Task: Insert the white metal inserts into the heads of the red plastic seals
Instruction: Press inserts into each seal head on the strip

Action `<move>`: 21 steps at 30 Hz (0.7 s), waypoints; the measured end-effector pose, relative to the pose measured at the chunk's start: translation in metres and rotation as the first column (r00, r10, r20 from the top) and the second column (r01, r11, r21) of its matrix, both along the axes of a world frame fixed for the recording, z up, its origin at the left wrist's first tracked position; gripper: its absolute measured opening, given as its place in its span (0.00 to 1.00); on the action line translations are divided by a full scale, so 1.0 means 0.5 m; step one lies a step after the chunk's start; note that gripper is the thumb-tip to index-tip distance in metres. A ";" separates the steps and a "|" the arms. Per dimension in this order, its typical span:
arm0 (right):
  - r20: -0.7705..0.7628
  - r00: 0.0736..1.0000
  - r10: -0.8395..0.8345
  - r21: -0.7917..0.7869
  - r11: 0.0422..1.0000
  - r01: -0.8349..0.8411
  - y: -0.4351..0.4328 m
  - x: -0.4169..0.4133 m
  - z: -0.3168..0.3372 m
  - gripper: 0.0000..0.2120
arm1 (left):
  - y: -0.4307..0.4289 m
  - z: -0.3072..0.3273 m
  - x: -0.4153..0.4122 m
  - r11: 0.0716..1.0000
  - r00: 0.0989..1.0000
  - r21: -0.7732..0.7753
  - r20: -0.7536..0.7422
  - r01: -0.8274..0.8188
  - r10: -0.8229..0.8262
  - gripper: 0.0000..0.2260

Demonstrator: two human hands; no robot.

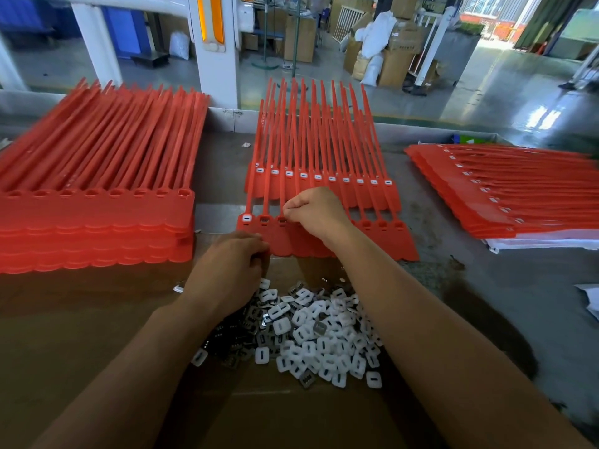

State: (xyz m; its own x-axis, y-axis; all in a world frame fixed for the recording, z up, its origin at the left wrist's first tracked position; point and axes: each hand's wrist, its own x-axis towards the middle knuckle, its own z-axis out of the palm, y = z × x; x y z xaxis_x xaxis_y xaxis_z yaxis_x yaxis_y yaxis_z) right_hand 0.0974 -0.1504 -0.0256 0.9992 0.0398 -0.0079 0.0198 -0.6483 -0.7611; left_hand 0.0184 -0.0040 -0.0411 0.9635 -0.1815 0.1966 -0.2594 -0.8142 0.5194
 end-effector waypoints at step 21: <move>-0.237 0.942 0.235 -0.520 0.788 -0.328 -0.085 -0.148 0.055 0.09 | -0.001 -0.007 0.004 1.000 1.000 0.010 -0.018 -0.016 0.017 0.17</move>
